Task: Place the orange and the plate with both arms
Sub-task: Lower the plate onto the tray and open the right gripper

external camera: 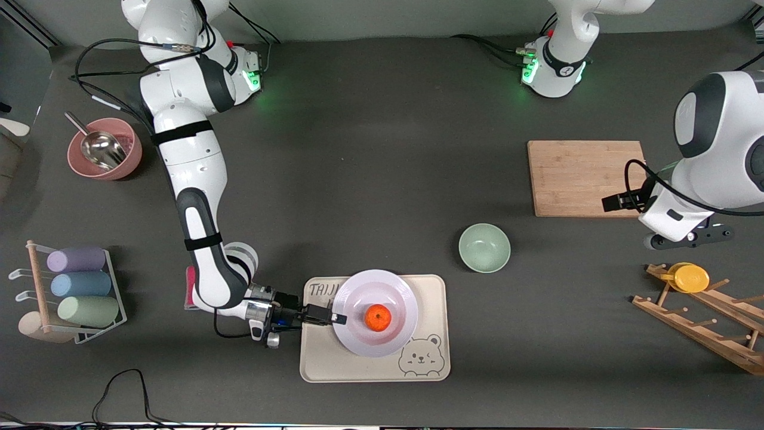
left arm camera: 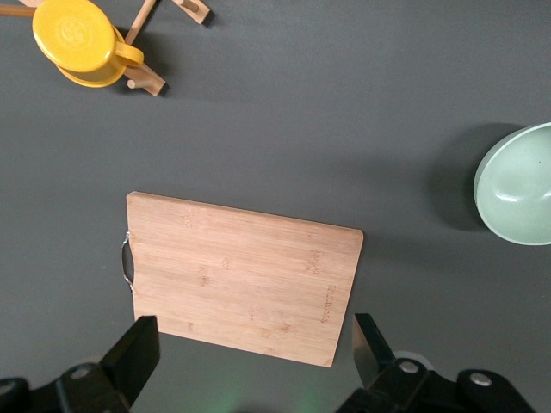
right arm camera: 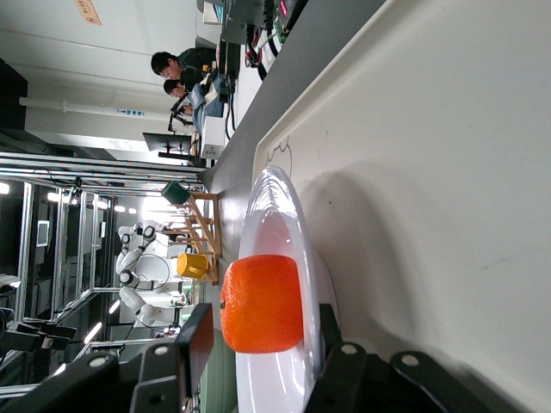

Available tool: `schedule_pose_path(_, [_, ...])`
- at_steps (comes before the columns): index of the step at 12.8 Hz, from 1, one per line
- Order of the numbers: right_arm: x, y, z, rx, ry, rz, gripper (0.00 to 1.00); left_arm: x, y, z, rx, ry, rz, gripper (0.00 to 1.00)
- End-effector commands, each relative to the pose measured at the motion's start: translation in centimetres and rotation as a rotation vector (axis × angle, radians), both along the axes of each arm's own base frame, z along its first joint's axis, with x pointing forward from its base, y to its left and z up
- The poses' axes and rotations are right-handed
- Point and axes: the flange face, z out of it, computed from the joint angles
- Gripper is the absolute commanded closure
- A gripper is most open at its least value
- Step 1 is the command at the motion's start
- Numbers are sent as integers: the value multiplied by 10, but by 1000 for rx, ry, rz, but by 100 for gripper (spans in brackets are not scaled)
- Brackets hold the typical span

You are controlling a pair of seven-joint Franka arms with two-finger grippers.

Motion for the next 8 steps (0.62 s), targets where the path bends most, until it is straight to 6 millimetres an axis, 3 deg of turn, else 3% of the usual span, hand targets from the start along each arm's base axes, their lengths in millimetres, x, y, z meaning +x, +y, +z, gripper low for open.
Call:
schedule_pose_path(1, [4, 5, 11, -29, 18, 11, 44, 2, -3, 5, 17, 15, 1, 0])
schedule_pose_path(6, [15, -13, 49, -214, 1, 100, 42, 3, -4, 7, 17, 12, -4, 0])
schedule_pose_path(8, [19, -37, 71, -304, 7, 114, 39, 3, -4, 8, 16, 11, -5, 0])
